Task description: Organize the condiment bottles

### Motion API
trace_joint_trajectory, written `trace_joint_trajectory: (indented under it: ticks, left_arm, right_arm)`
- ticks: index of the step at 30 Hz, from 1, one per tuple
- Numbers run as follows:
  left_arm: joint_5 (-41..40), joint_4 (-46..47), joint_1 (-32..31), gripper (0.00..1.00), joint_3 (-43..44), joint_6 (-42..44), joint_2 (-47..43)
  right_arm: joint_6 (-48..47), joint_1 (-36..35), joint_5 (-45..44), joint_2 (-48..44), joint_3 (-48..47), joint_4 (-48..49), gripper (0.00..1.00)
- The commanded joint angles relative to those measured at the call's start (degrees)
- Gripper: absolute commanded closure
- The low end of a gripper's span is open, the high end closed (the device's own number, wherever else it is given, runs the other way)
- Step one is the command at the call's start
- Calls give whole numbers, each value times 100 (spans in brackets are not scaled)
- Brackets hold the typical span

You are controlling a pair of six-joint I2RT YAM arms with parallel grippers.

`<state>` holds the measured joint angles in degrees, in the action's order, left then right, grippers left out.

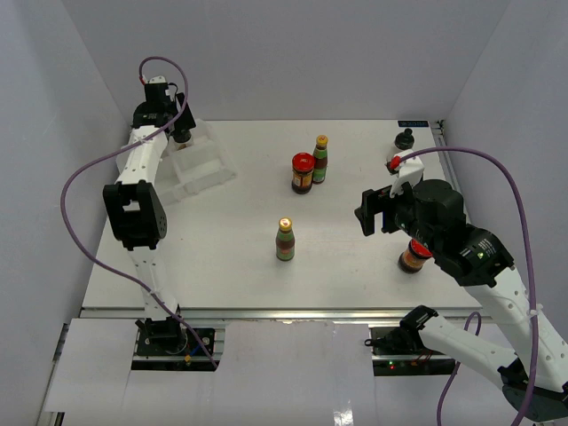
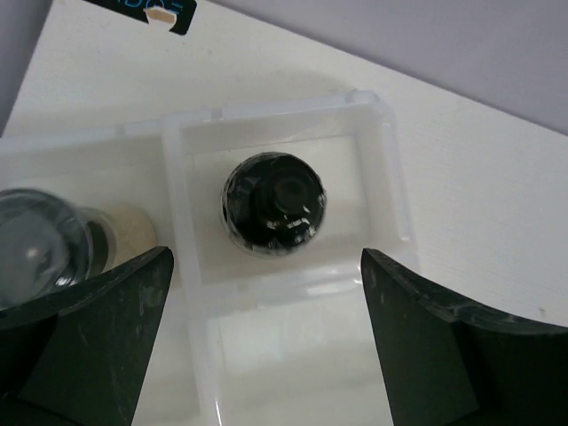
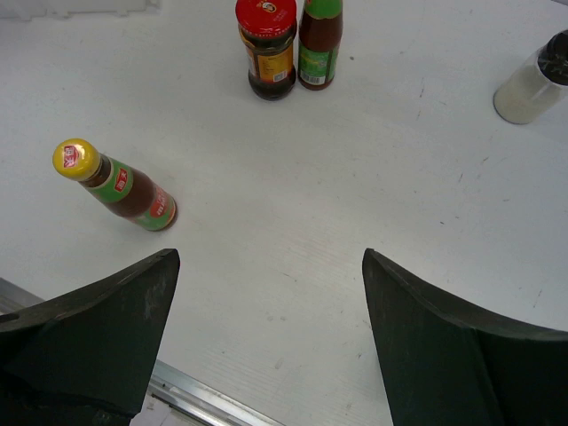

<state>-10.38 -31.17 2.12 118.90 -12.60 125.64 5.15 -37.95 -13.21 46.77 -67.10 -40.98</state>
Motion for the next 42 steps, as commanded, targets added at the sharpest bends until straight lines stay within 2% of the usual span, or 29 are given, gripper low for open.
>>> trace_joint_trajectory:
  ticks: [1, 5, 8, 12, 14, 19, 25, 31, 42]
  left_arm:
    - [821, 113, -6, 2, -491, -217, -1679]
    - [1600, 32, -340, 2, -1029, -377, -2329]
    - [1668, 20, -807, 2, -1727, -324, -2752]
    - [1486, -8, -1817, 2, -2581, -156, -3237]
    - [1491, 94, -2013, 2, -3002, -174, -3571]
    - [1497, 364, -2154, 2, -4228, -494, -4460]
    - [2195, 937, -2172, 2, -5755, -1014, -5107]
    - [2319, 622, -2181, 2, -5512, -1034, -5021]
    - [2472, 754, -2181, 2, -5682, -1032, -4989]
  right_arm:
    - [309, -10, 42, 221, -474, -78, 10]
    - [407, -2, -718, 590, -741, 63, 10]
    - [419, 185, -1093, 1207, -1204, 157, 10]
    - [513, 1303, -169, 2077, -1827, 219, 10]
    - [574, 1939, 8, 2506, -1994, 268, 10]
    - [542, 2927, 58, 3254, -2218, 506, 10]
    - [495, 3664, 224, 3995, -1971, 1282, 10]
    - [404, 4170, 882, 5149, -2380, 1760, 10]
    - [178, 4256, 1127, 6884, -3814, 1856, 9]
